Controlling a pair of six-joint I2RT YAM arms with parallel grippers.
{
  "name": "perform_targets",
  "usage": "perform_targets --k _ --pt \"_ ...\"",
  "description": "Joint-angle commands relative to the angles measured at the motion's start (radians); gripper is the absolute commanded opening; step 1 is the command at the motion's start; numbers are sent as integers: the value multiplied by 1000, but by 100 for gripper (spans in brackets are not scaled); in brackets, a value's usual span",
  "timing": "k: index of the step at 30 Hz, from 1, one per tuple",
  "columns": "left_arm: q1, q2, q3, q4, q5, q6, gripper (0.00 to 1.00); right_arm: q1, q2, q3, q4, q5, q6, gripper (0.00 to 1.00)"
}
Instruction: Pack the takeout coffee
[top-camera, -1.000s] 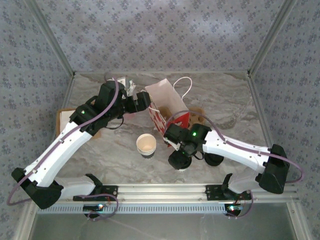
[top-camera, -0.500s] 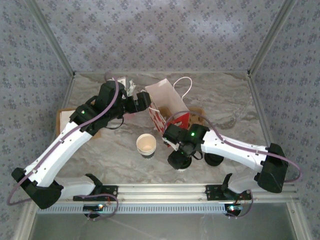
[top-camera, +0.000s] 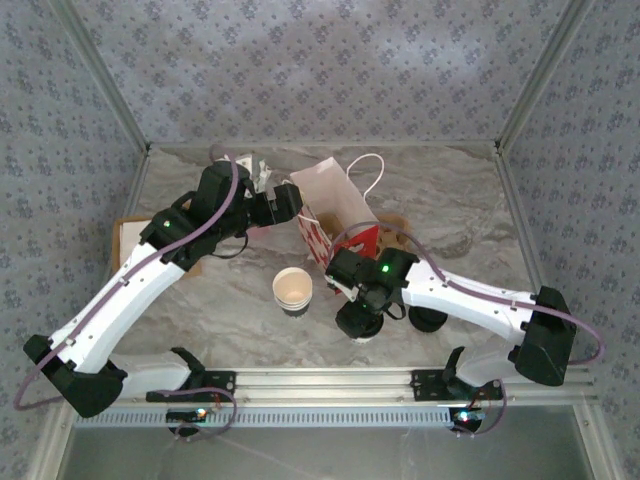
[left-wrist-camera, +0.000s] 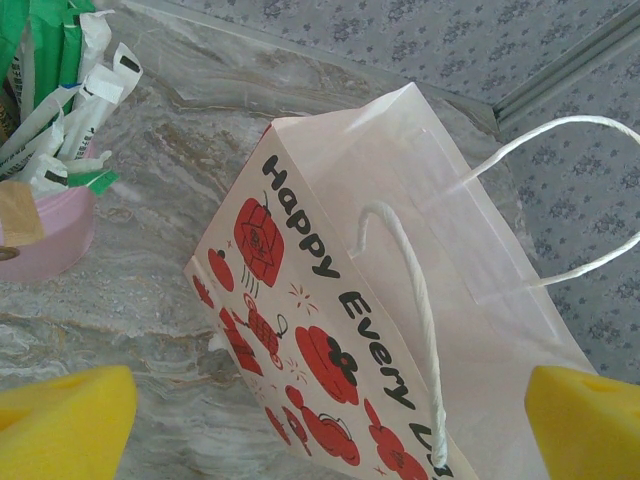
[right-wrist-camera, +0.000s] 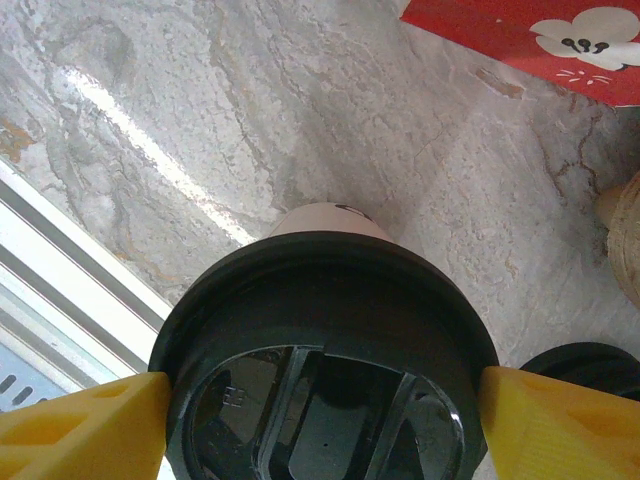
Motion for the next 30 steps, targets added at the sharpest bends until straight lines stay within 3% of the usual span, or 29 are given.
perform_targets --k 1,20,25,30 --pt "5 1 10 12 9 7 99 12 15 -5 -16 15 -3 79" --pt "4 6 17 9 11 9 99 44 34 15 -60 27 5 80" --pt "4 4 23 5 10 12 100 54 32 18 -66 28 10 69" --pt "4 -1 24 2 7 13 100 61 12 27 -76 37 19 66"
